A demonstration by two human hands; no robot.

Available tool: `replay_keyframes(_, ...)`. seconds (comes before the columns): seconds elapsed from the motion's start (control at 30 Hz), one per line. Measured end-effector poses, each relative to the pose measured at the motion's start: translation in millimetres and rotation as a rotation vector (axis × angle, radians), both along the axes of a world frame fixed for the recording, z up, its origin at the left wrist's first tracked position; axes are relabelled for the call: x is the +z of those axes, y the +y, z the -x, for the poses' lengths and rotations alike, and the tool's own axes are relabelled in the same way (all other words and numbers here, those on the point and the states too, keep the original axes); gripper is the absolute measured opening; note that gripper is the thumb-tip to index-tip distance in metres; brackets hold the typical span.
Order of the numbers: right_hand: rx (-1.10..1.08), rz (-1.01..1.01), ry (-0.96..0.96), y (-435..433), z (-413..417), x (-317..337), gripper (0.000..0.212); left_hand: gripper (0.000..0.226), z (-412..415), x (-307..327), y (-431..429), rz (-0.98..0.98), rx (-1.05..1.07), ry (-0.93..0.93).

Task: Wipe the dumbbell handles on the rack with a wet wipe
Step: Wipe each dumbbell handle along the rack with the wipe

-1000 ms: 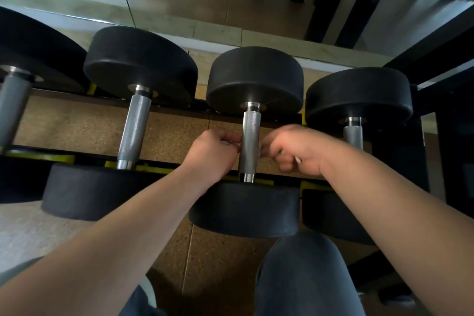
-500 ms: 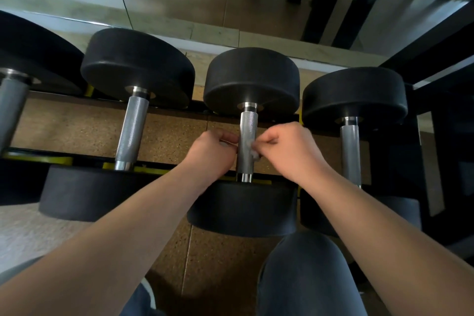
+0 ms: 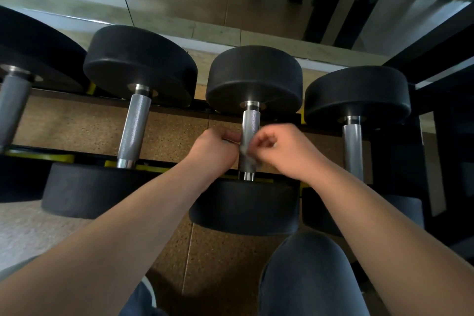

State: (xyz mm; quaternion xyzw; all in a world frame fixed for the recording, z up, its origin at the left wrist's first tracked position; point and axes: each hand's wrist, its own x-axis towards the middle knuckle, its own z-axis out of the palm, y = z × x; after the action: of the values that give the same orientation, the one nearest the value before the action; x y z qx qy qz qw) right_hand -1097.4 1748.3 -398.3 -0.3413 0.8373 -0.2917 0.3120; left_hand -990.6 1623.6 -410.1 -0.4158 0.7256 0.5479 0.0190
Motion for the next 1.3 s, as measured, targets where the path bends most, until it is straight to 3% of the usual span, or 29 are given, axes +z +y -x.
replay_keyframes(0.1,-0.226,0.181,0.172,-16.9,7.8,-7.8,0.005,0.025,0.7,0.6,0.2,-0.018,0.003,-0.012)
replay_keyframes(0.17,-0.207,0.239,0.287,-21.5,6.9,-9.4,0.007,0.025,0.9,0.0,0.0,-0.031,0.013,-0.002)
replay_keyframes(0.23,-0.038,0.182,0.327,-17.4,2.1,-4.2,0.014,0.024,-0.5,1.1,0.5,-0.054,0.023,0.009)
replay_keyframes(0.37,0.332,-0.166,0.294,-7.5,-11.3,12.9,0.016,0.026,-3.1,2.0,-1.8,-0.152,0.124,0.044)
replay_keyframes(0.47,0.232,-0.147,0.318,-12.0,-12.9,10.0,0.018,0.033,-6.2,5.7,-0.8,-0.211,0.200,0.077)
replay_keyframes(0.67,0.025,0.035,0.680,-28.9,-3.4,6.1,0.020,0.035,-8.1,15.6,-1.5,-0.225,0.257,0.077)
replay_keyframes(0.8,0.217,-0.100,0.581,-25.8,-7.7,15.5,0.022,0.017,-8.0,14.9,-0.6,-0.192,0.191,0.061)
replay_keyframes(0.9,0.434,-0.334,0.554,-22.7,-19.0,28.5,0.011,0.025,-8.1,9.7,-1.8,-0.142,0.133,0.071)
replay_keyframes(0.97,0.488,-0.393,0.483,-21.4,-19.8,31.9,0.016,0.024,-8.5,9.4,-2.0,-0.124,0.103,0.079)
replay_keyframes(1.03,0.379,-0.289,0.408,-20.4,-14.7,27.7,0.013,0.019,-9.2,8.9,-2.6,-0.134,0.097,0.097)
replay_keyframes(1.13,0.031,0.013,0.245,-20.7,-6.2,17.5,0.015,0.013,-11.0,5.9,-3.7,-0.151,0.072,0.152)
replay_keyframes(1.23,-0.150,0.154,0.135,-24.0,-8.0,8.0,0.013,0.008,-14.1,4.7,-5.3,-0.194,0.060,0.214)
replay_keyframes(1.3,-0.242,0.218,0.104,-26.7,-11.9,3.7,0.012,0.017,-16.1,1.9,-7.6,-0.231,0.083,0.230)
